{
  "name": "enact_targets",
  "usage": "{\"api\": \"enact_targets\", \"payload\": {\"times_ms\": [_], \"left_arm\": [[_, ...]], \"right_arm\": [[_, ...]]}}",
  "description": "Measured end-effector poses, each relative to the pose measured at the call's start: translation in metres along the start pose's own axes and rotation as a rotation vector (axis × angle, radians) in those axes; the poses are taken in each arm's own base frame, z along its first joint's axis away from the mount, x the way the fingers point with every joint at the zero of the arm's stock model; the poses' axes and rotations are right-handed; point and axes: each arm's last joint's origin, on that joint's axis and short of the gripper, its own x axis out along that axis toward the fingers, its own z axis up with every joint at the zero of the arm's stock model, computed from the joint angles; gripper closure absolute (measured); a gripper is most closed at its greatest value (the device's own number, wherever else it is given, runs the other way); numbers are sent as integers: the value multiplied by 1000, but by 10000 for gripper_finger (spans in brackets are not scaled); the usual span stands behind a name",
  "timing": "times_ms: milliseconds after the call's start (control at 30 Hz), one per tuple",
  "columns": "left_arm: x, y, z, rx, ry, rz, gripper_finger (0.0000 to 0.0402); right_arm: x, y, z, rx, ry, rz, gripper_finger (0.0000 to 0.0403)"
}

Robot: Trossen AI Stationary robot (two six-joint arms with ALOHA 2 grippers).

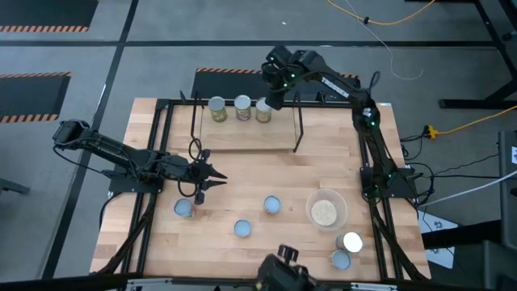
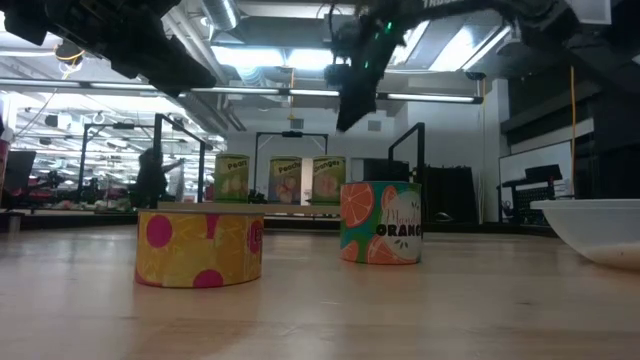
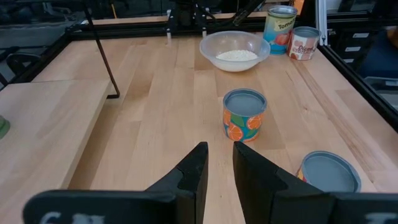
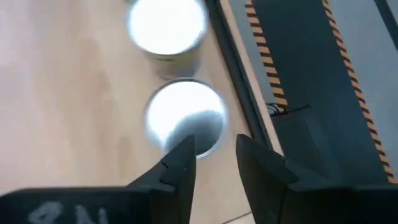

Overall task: Pick and place cans onto a shelf
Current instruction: Put the small canned oranges on the shelf

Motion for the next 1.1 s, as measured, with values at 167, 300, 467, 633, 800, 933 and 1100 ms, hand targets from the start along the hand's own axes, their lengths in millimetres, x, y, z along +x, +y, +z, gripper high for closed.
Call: {"api": "enact_targets", "payload": {"times_ms": [167, 300, 467, 633, 800, 933, 1100], "left_arm": [[0, 0, 0, 0, 0, 0, 333], [0, 0, 0, 0, 0, 0, 333], [0, 0, 0, 0, 0, 0, 333], [0, 0, 0, 0, 0, -2, 333], [0, 0, 0, 0, 0, -4, 333], [0, 0, 0, 0, 1, -5, 333], [0, 0, 0, 0, 0, -5, 333]], "right_arm": [[-33, 40, -1, -56, 10, 93, 283], [-49, 88, -5, -133, 56, 178, 283], [-53, 157, -9, -237, 117, 258, 283], [-43, 226, -23, -316, 198, 298, 283], [-28, 278, -48, -409, 287, 193, 283], [-10, 305, -71, -436, 372, 171, 283], [11, 325, -100, -483, 478, 159, 283]]}}
